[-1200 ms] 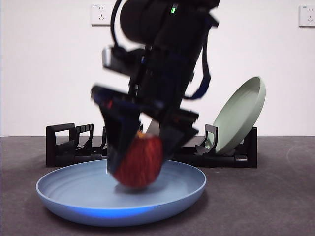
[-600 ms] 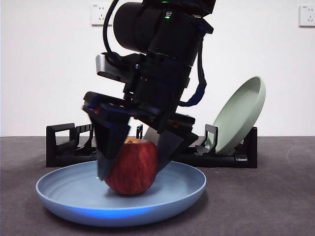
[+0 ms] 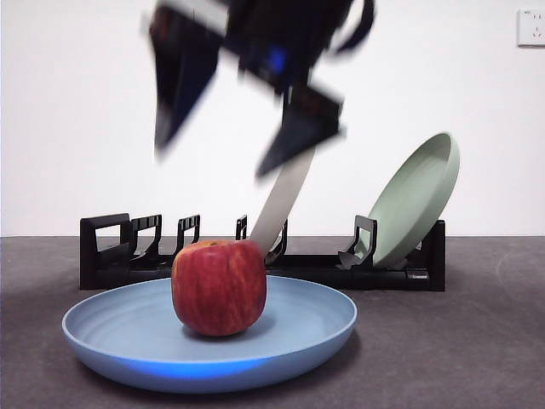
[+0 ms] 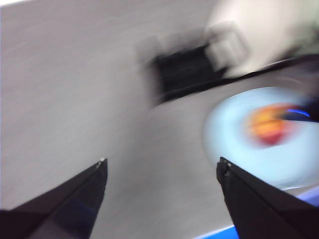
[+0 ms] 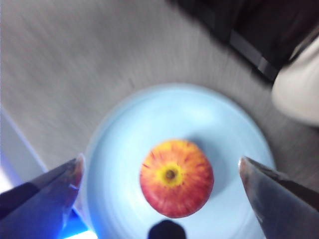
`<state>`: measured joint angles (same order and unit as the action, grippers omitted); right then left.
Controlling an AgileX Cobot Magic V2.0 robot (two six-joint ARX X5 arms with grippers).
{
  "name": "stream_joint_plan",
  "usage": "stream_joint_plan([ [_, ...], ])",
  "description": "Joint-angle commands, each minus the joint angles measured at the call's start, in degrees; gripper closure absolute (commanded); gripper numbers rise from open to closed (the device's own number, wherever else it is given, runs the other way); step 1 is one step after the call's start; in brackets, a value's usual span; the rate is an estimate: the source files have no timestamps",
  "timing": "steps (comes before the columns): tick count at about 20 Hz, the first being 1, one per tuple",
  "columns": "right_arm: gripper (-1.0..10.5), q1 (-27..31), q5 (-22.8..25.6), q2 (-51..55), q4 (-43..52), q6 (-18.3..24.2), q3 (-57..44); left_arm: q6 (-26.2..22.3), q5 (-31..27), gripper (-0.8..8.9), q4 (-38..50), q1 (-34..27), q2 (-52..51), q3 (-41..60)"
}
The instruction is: Take the blue plate from the plate rack,put the plate on the table,take the apple from the table,put the apple in the plate
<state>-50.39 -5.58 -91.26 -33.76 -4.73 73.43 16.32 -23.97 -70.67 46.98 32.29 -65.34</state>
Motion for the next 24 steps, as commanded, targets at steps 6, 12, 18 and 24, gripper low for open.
stream_joint_plan([
  [6, 8.3, 1.49, 3.13, 13.44, -5.70, 1.33, -0.17, -12.48, 13.81, 4.84, 13.51, 0.55, 5.75, 0.22],
  [12, 9.6, 5.51, 13.20, 22.10, -14.47, 1.99, -0.81, -20.13, 13.66, 8.22, 20.04, 0.44, 18.29, 0.22],
  [18, 9.6, 8.04, 12.66, 37.51, -6.93, 0.33, -15.23, -22.16, 24.20, 8.22, 29.46, -8.70, 17.64, 7.15],
  [24, 9.6, 8.02, 11.54, 51.43, 8.37, -3.89, -35.74, -20.41, 34.16, 8.22, 44.92, -22.05, 9.31, 27.17],
])
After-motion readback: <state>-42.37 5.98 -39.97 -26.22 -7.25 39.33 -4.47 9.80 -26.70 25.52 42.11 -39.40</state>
